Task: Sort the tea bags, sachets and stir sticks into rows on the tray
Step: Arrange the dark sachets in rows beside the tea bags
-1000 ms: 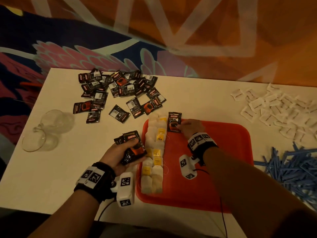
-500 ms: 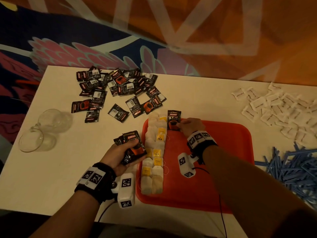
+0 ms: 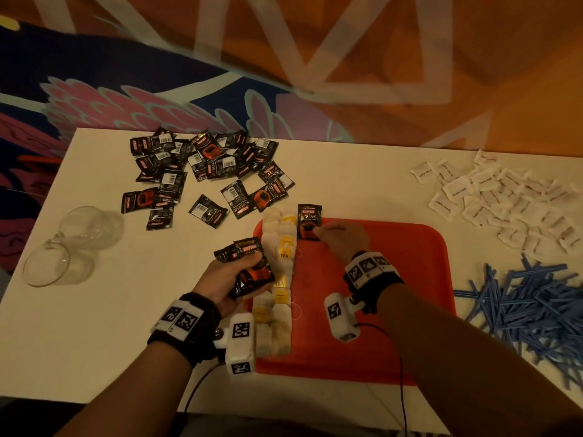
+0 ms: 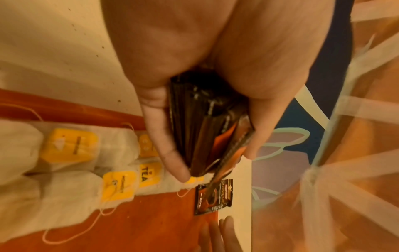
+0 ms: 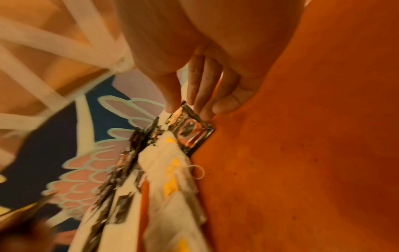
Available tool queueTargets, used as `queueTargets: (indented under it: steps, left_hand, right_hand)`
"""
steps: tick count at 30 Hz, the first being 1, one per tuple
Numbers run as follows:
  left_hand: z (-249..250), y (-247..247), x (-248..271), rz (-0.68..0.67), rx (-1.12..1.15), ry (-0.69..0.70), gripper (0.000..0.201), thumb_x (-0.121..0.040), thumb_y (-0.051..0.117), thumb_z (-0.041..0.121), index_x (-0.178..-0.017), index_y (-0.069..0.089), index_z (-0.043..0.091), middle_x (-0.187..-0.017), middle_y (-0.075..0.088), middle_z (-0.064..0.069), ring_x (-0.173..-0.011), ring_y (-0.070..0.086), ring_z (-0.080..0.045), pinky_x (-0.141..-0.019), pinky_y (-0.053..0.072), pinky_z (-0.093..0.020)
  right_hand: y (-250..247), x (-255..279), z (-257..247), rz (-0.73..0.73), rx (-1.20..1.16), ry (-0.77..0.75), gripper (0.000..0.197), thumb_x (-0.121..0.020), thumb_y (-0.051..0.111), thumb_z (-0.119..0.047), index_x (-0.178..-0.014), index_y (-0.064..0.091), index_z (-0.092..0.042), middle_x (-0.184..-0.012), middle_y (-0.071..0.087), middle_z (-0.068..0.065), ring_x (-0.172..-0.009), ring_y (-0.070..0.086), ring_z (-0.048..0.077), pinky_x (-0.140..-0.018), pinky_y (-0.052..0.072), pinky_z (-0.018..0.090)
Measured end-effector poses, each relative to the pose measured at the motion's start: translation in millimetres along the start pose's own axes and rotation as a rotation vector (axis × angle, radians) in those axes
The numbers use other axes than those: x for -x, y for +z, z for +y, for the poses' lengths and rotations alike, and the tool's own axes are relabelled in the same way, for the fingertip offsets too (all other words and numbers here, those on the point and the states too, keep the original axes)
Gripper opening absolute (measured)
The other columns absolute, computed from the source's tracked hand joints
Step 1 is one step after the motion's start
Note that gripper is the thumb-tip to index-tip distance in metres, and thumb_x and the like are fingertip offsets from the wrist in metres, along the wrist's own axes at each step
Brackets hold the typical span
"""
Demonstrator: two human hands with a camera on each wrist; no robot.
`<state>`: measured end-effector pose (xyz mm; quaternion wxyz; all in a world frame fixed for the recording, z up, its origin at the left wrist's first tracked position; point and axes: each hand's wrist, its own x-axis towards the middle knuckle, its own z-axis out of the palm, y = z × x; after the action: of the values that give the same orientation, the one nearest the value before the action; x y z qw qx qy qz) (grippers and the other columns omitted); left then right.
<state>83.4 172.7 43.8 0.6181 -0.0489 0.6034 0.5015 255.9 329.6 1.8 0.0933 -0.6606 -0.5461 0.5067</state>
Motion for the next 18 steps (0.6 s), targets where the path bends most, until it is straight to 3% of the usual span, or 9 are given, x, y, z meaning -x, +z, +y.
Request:
queueTargets:
  steps: [3,6,8,10,13,14,16,18]
  left_hand:
    - [-1,17,-2,0.007,-0.060,0.016,0.050,-0.067,0.080,0.016,-0.114,0.066,0.001,-0.107,0.071,-0.025,-0.089,0.073,-0.036,-0.067,0.062,-0.042]
    - [-4,38,-2,-0.011,-0.106,0.042,0.052,-0.064,0.082,0.019,-0.111,0.068,0.001,-0.102,0.072,-0.024,-0.084,0.073,-0.034,-0.063,0.061,-0.039]
    - [-7,50,-2,-0.046,-0.108,0.061,0.046,-0.068,0.081,0.019,-0.109,0.069,0.003,-0.098,0.074,-0.022,-0.079,0.073,-0.030,-0.058,0.059,-0.034]
    - [-8,58,-2,-0.060,-0.081,0.079,0.037,-0.075,0.078,0.021,-0.108,0.069,0.006,-0.092,0.075,-0.016,-0.076,0.074,-0.026,-0.059,0.058,-0.033]
    - [-9,65,-1,-0.042,-0.035,0.082,0.054,-0.072,0.078,0.030,-0.120,0.066,0.009,-0.107,0.073,-0.019,-0.094,0.070,-0.034,-0.086,0.056,-0.051]
    - [-9,68,-1,-0.027,-0.027,0.075,0.058,-0.070,0.079,0.030,-0.123,0.065,0.009,-0.110,0.072,-0.020,-0.096,0.069,-0.035,-0.090,0.053,-0.053]
    - [-8,72,-1,-0.013,-0.021,0.055,0.061,-0.069,0.079,0.026,-0.125,0.065,0.008,-0.111,0.072,-0.020,-0.091,0.070,-0.034,-0.080,0.058,-0.047]
    - [-7,75,-1,-0.026,-0.004,0.006,0.051,-0.077,0.075,0.021,-0.124,0.064,0.006,-0.106,0.073,-0.018,-0.082,0.071,-0.030,-0.066,0.059,-0.039]
  right_hand:
    - [3,33,-4,-0.247,-0.079,-0.115,0.023,-0.074,0.081,-0.038,-0.090,0.072,-0.024,-0.095,0.073,-0.004,-0.092,0.068,0.015,-0.083,0.057,0.036]
    - [2,58,-10,-0.454,-0.099,-0.132,0.027,-0.075,0.082,-0.030,-0.096,0.068,-0.022,-0.100,0.071,-0.002,-0.090,0.068,0.013,-0.070,0.054,0.028]
    - [-2,65,-9,-0.429,-0.137,-0.136,0.025,-0.077,0.081,-0.020,-0.098,0.068,-0.015,-0.097,0.072,0.002,-0.083,0.068,0.013,-0.063,0.051,0.024]
    - [-9,66,-6,-0.372,-0.142,-0.133,0.021,-0.077,0.080,-0.017,-0.094,0.067,-0.017,-0.093,0.071,0.001,-0.078,0.066,0.011,-0.064,0.050,0.025]
    - [-21,64,2,-0.340,-0.083,-0.154,0.020,-0.076,0.082,-0.019,-0.088,0.065,-0.022,-0.085,0.071,-0.004,-0.073,0.063,0.007,-0.068,0.049,0.026]
    - [-24,65,4,-0.331,-0.075,-0.166,0.020,-0.075,0.082,-0.019,-0.086,0.065,-0.023,-0.082,0.070,-0.005,-0.071,0.063,0.006,-0.068,0.049,0.025]
    - [-29,66,6,-0.330,-0.064,-0.183,0.020,-0.075,0.082,-0.019,-0.087,0.067,-0.022,-0.081,0.071,-0.006,-0.073,0.065,0.006,-0.067,0.049,0.023]
    - [-32,67,6,-0.357,-0.080,-0.176,0.020,-0.076,0.081,-0.016,-0.092,0.069,-0.016,-0.086,0.072,-0.003,-0.075,0.067,0.007,-0.065,0.049,0.020]
